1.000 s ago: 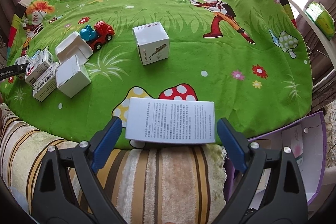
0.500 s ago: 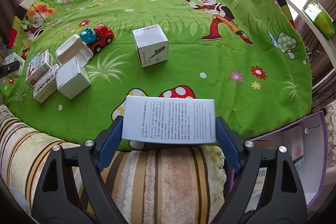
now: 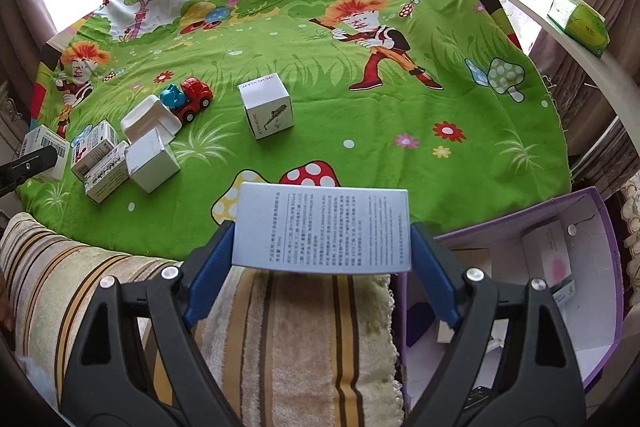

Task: Organize rigid objects
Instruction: 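Carry the white barcode box and text-printed box over the purple box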

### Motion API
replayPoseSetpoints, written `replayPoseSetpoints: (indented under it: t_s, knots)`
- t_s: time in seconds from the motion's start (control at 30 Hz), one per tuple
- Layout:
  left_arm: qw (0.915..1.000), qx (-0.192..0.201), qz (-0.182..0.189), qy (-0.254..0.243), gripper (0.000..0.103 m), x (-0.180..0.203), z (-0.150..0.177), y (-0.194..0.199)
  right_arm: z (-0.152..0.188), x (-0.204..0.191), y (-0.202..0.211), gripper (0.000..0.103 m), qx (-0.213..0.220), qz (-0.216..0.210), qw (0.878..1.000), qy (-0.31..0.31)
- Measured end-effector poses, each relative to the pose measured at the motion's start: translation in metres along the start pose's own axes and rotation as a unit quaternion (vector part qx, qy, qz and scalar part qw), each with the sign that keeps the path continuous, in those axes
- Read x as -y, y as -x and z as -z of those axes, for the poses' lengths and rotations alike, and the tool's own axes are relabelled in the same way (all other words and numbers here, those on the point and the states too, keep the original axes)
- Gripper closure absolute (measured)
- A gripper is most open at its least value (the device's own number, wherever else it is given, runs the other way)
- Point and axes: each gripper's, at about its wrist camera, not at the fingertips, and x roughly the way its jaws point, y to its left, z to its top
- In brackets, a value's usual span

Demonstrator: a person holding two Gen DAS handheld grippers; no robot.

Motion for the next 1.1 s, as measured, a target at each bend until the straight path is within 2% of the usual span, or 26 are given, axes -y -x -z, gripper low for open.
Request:
replayPoseSetpoints:
  t_s: [0.4,0.63,0.8,1.1]
  knots:
    - [0.9969,-0.009,0.050,-0.060,0.032,0.073,0.011,0.006,0.031,0.087,0.020,0.016,-0.007,0.040,0.996,-0.075]
    - [0.9922,-0.015,0.080,-0.095,0.032,0.114,0.017,0.008,0.036,0.137,0.021,0.016,-0.012,0.071,0.990,-0.119]
    - [0.9868,-0.020,0.102,-0.124,0.032,0.146,0.024,0.011,0.036,0.159,0.019,0.016,-0.015,0.085,0.987,-0.137]
    - [0.9760,-0.029,0.127,-0.175,0.032,0.193,0.037,0.013,0.038,0.180,0.012,0.015,-0.024,0.085,0.984,-0.154]
